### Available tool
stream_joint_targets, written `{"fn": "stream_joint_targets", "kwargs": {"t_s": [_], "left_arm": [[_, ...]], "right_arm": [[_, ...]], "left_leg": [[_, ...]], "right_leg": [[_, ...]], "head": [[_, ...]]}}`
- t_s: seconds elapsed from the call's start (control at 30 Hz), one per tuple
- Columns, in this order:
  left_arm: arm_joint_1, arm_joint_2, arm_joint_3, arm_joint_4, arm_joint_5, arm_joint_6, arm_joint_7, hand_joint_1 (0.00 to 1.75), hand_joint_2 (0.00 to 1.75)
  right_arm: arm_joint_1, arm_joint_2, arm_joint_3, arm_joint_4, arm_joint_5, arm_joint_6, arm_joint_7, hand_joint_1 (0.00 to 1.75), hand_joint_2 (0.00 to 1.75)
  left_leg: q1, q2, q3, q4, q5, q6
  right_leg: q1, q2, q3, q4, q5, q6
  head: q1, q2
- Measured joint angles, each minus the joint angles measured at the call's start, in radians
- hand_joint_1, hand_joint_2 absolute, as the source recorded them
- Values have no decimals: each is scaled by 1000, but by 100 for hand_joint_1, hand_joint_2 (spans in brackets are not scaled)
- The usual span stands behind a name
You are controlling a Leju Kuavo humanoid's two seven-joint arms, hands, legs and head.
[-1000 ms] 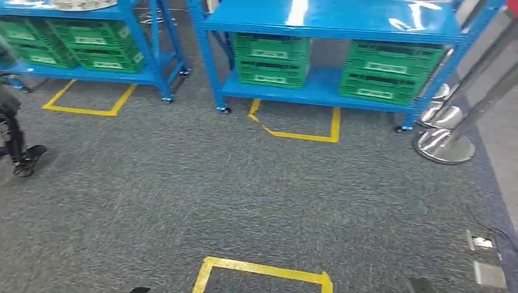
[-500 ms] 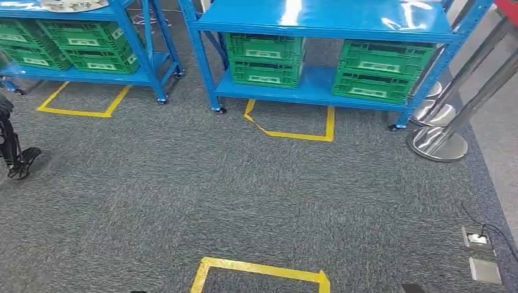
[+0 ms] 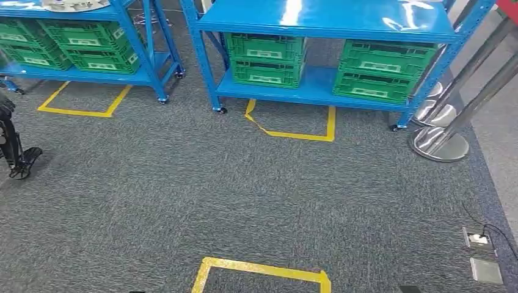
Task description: Take the parts from the cabinet and place them on the table.
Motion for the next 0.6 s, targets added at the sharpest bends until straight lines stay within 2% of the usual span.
{"fn": "stream_joint_targets", "kwargs": {"t_s": [0.6], "left_arm": [[0,1,0,0,0,-1,8,0,0]], "right_arm": [[0,2,5,0,1,8,10,0,0]], "left_leg": [[0,0,0,0,0,0]], "right_leg": [[0,0,0,0,0,0]], "head": [[0,0]]}}
